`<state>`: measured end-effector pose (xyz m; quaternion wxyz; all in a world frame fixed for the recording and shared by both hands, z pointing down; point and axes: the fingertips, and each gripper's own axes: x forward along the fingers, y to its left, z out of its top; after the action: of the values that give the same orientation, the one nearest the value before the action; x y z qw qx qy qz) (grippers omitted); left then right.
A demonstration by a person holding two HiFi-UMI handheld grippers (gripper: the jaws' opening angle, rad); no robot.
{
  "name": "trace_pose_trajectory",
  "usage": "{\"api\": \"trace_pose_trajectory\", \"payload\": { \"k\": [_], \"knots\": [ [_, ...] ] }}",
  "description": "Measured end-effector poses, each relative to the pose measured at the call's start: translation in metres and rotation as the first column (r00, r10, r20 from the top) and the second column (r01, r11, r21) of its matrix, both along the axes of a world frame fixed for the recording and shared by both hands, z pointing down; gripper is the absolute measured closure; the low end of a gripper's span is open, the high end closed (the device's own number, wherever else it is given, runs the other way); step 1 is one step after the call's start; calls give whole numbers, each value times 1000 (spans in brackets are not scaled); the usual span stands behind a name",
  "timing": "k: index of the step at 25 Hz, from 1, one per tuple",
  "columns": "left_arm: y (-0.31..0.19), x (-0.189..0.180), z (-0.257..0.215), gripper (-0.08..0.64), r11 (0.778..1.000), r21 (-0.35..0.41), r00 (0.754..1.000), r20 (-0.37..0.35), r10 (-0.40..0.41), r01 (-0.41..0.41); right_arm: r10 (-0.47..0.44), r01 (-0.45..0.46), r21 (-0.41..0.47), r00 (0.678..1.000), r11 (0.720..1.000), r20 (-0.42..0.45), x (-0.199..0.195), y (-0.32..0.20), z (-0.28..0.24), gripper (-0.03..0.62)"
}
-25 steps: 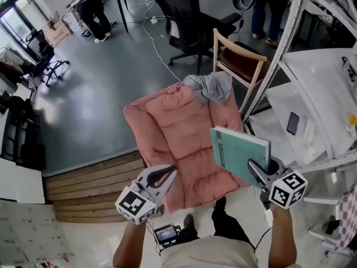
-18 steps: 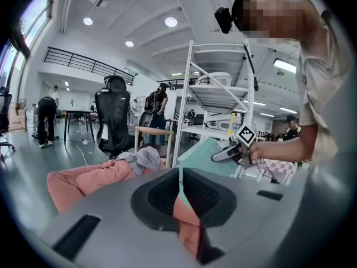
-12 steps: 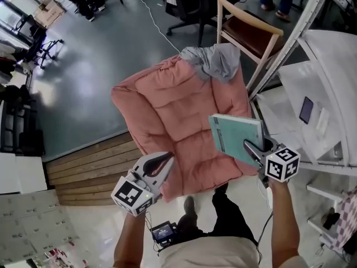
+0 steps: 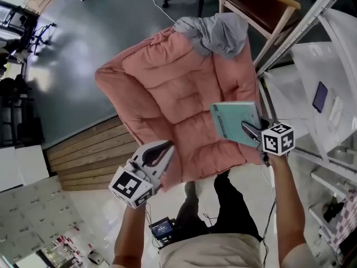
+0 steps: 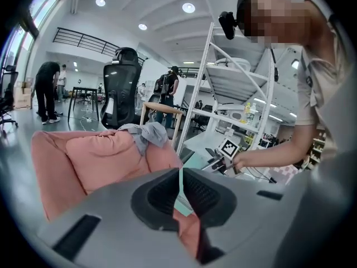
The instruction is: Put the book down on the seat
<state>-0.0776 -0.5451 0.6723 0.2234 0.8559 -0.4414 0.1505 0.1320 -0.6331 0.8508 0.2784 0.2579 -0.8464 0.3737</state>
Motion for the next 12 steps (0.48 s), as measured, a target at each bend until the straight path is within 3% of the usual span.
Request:
{"api": "trace_pose_trajectory", "payload": {
  "k": [12],
  "knots": [
    [-11,0,57,535,997,-75,1000,-3,-16,16,-114,100,-126,987,987,-112,-2,-17,117,439]
  ]
}}
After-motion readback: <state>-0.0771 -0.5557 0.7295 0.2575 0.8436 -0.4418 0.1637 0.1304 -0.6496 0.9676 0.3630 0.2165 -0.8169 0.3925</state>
